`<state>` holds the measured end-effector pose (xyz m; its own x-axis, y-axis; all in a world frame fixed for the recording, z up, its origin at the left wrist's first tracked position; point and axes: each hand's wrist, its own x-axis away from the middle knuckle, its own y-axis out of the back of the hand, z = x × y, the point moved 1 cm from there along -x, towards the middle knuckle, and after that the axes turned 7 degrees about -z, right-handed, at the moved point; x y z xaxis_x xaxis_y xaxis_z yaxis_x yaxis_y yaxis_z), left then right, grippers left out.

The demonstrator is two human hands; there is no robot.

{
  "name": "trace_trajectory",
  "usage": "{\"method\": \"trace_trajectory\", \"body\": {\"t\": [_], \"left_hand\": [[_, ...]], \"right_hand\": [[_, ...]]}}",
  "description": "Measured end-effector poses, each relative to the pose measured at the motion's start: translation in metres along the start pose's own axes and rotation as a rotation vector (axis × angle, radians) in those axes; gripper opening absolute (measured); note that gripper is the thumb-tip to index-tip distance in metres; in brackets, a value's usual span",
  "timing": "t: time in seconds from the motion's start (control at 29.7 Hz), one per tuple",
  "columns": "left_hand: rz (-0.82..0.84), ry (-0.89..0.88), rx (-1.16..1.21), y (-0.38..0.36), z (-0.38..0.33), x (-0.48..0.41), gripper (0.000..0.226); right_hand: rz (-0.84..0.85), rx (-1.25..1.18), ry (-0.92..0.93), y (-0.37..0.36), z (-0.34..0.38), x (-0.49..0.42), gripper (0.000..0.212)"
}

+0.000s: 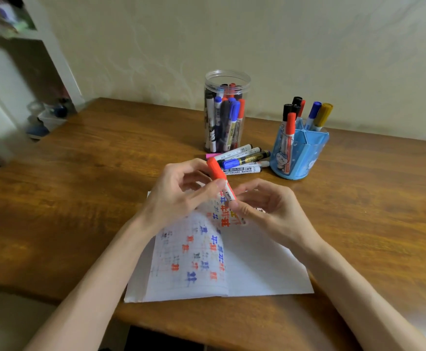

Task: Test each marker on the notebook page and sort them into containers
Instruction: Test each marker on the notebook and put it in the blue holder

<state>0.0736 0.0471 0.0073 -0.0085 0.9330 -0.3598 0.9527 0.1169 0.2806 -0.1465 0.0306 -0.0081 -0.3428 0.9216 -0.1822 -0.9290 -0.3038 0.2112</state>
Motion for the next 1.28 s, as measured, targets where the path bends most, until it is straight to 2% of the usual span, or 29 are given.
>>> {"method": "trace_trajectory", "body": {"t": [0.27,0.4,0.64,0.81,0.91,1.04,1.28], "left_hand": [[-0.114,-0.09,-0.146,0.095,-0.033,0.057,0.025],[-0.159,-0.088,-0.257,0.137,-0.041,0.106,0.02],[-0.246,0.023,-0.335,0.182,-0.039,0.195,0.01],[-0.17,0.142,-0.362,0.194,-0.04,0.244,0.018],[-0.17,0.188,-0.34,0.198,-0.04,0.256,0.027],[-0.217,0.184,-0.311,0.193,-0.04,0.242,0.019],[-0.162,0.097,-0.287,0.147,-0.035,0.17,0.012]], "right_hand": [[0.244,0.198,0.139,-0.051,0.027,-0.002,0.017],[0.354,0.238,0.247,-0.103,0.041,0.001,0.019],[0.492,0.187,0.409,-0.188,0.06,0.003,0.019],[0.571,0.166,0.488,-0.22,0.069,0.002,0.02],[0.545,0.146,0.498,-0.223,0.069,0.0,0.02],[0.479,0.128,0.461,-0.206,0.066,-0.002,0.017],[0.293,0.203,0.335,-0.125,0.048,-0.009,0.013]]}}
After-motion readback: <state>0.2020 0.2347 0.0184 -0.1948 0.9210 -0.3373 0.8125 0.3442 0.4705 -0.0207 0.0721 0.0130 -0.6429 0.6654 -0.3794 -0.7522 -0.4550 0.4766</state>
